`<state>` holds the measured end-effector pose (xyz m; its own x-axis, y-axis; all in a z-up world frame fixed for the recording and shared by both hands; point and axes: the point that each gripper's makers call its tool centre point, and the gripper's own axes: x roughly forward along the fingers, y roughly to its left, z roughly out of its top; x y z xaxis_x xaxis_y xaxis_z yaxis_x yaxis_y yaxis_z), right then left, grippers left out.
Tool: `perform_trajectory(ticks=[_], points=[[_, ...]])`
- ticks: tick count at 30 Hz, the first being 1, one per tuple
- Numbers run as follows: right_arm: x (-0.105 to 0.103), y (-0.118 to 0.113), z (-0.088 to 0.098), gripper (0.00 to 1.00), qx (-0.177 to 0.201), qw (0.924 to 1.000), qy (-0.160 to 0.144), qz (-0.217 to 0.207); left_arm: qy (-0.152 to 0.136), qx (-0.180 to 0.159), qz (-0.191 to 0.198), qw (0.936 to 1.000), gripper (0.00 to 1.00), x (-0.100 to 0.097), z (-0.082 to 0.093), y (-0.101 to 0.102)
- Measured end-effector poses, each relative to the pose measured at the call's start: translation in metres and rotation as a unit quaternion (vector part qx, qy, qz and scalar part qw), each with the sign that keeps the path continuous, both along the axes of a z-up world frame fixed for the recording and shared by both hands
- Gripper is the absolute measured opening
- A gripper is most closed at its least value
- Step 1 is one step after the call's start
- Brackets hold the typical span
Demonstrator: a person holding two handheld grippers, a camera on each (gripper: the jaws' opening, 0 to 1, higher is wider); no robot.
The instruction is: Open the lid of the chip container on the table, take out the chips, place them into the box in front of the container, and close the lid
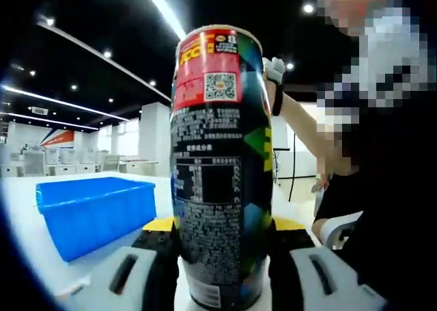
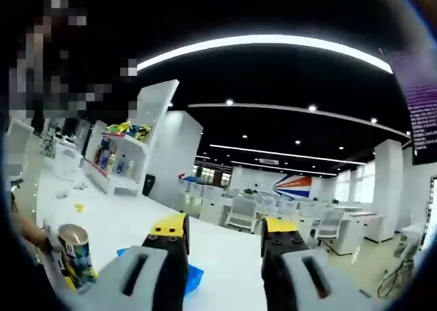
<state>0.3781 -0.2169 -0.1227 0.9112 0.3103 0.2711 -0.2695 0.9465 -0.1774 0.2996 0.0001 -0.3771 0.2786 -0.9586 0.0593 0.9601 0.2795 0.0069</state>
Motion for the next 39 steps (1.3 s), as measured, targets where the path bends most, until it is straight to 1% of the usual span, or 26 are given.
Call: perform_trajectory(ticks=[4, 5, 6, 11, 14, 17, 18, 19, 20, 21, 22, 23, 27, 29, 31, 33, 37, 39], points=[[0.005, -0.028, -0.026, 0.48, 0.017, 0.9992, -0.002, -0.037, 0.000, -0.001, 0.000, 1.0000, 0.52, 0.000, 0.000, 0.000], [0.007, -0.034, -0.036, 0.49, 0.021, 0.9987, -0.001, -0.045, 0.000, -0.001, 0.000, 1.0000, 0.52, 0.000, 0.000, 0.000], [0.007, -0.036, -0.039, 0.51, 0.022, 0.9987, 0.000, -0.047, 0.000, -0.001, 0.000, 1.0000, 0.52, 0.000, 0.000, 0.000], [0.015, -0.056, -0.082, 0.62, 0.050, 0.9961, 0.017, -0.071, -0.001, -0.002, -0.001, 1.0000, 0.52, 0.000, 0.000, 0.000], [0.019, -0.061, -0.106, 0.66, 0.061, 0.9948, 0.028, -0.077, -0.001, -0.002, -0.001, 1.0000, 0.52, 0.000, 0.000, -0.001], [0.024, -0.066, -0.137, 0.70, 0.075, 0.9921, 0.052, -0.086, -0.001, -0.003, -0.001, 1.0000, 0.52, 0.000, 0.000, -0.001], [0.024, -0.067, -0.141, 0.71, 0.077, 0.9918, 0.054, -0.087, -0.001, -0.003, -0.001, 1.0000, 0.52, 0.000, 0.000, -0.001], [0.025, -0.068, -0.154, 0.71, 0.081, 0.9907, 0.062, -0.090, -0.002, -0.004, -0.001, 1.0000, 0.52, 0.000, 0.000, -0.001], [0.026, -0.068, -0.162, 0.72, 0.084, 0.9900, 0.066, -0.092, -0.002, -0.004, -0.002, 1.0000, 0.52, 0.000, 0.000, -0.001], [0.027, -0.068, -0.175, 0.73, 0.090, 0.9889, 0.075, -0.092, -0.002, -0.005, -0.002, 1.0000, 0.52, 0.000, 0.000, -0.001], [0.028, -0.068, -0.184, 0.74, 0.092, 0.9880, 0.083, -0.092, -0.002, -0.005, -0.002, 1.0000, 0.52, 0.000, 0.000, -0.001], [0.030, -0.067, -0.199, 0.74, 0.095, 0.9863, 0.097, -0.095, -0.002, -0.005, -0.002, 1.0000, 0.52, 0.000, 0.000, -0.001], [0.036, -0.070, -0.235, 0.78, 0.089, 0.9819, 0.125, -0.110, -0.002, -0.006, -0.002, 1.0000, 0.52, 0.000, 0.000, -0.001], [0.038, -0.069, -0.250, 0.80, 0.084, 0.9796, 0.143, -0.113, -0.002, -0.006, -0.002, 1.0000, 0.52, 0.001, 0.000, -0.001], [0.039, -0.068, -0.265, 0.85, 0.070, 0.9769, 0.163, -0.119, -0.003, -0.007, -0.002, 1.0000, 0.52, 0.000, 0.000, -0.001], [0.041, -0.066, -0.273, 0.85, 0.060, 0.9766, 0.167, -0.121, -0.003, -0.007, -0.002, 1.0000, 0.52, 0.001, 0.000, -0.001], [0.041, -0.067, -0.283, 0.84, 0.066, 0.9743, 0.178, -0.121, -0.003, -0.008, -0.003, 1.0000, 0.52, 0.001, 0.000, -0.001], [0.041, -0.069, -0.287, 0.84, 0.060, 0.9720, 0.186, -0.130, -0.004, -0.008, -0.003, 1.0000, 0.52, 0.001, 0.000, -0.001]])
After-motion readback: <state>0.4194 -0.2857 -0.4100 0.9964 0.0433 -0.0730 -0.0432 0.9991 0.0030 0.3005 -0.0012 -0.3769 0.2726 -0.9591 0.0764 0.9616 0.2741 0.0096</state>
